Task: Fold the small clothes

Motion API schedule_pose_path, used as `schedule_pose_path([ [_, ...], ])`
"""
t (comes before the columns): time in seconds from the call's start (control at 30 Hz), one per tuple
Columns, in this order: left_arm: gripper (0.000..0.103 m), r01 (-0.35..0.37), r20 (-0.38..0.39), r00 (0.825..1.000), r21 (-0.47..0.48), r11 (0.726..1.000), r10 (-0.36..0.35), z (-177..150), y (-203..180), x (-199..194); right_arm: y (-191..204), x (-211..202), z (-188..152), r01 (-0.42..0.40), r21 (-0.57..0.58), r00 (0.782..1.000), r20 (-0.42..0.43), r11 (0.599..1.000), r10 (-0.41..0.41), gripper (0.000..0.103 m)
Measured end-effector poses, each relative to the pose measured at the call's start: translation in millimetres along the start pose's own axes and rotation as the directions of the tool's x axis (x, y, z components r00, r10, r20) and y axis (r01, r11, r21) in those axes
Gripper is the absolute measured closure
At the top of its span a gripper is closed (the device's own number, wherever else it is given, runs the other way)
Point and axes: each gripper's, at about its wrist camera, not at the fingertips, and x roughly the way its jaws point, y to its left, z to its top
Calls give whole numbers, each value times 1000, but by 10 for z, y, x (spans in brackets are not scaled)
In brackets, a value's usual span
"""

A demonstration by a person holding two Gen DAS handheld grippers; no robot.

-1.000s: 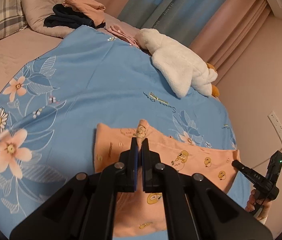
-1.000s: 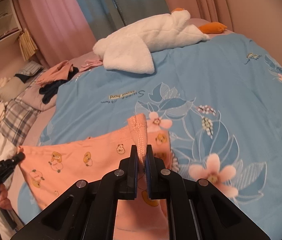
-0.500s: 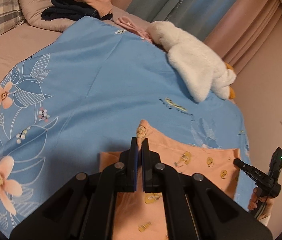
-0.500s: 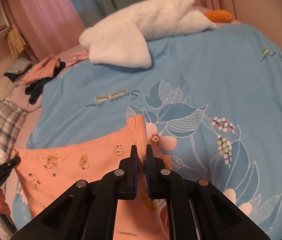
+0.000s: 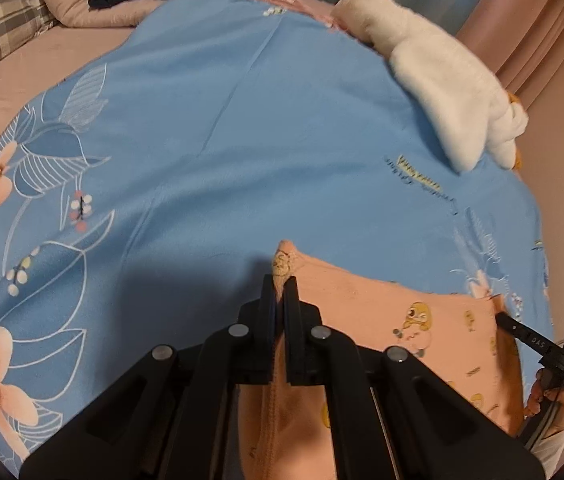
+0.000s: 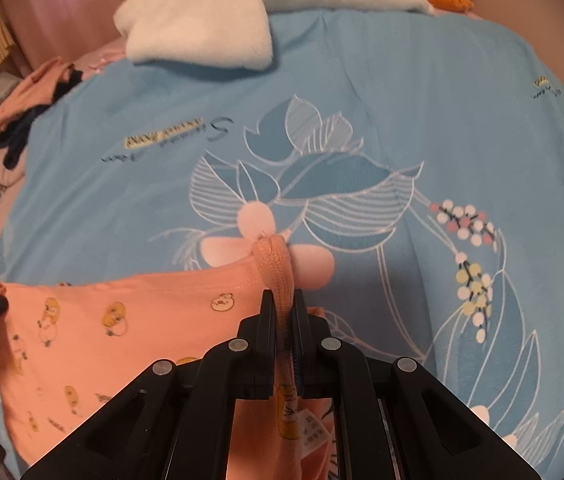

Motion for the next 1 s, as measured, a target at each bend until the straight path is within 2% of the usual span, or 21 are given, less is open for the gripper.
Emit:
schedule_pose_path([
  [0.23,98,-24,-63,998,-16,1000,22,-60,129,203,-16,62,-19,16,-25,1000,-3,1000,-16,94],
  [0.43,96,-39,-62,997,1,999,39,-68,133,258,-4,114,-29,29,-42,999,15,999,-29,94],
  [0.77,96,-40,-68,997,-1,999,40,-50,139,284,115,160,-26,116,-109,993,40,987,-113,94],
  [0.8,93,-45,-68,997,-6,999,45,-43,131,264,123,157,-27,127,-112,992,43,986,-123,94],
  [0.87,80,-67,-65,996,5,998,67,-42,90,214,134,133,-20,152,-116,988,57,982,-146,93],
  [0.93,39,-91,-56,994,28,995,92,-51,27,100,141,79,-37,158,-123,986,81,980,-149,88],
  [1.0,31,-82,-28,996,42,996,83,-77,-1,-50,148,-46,-103,171,-130,979,130,977,-154,65],
])
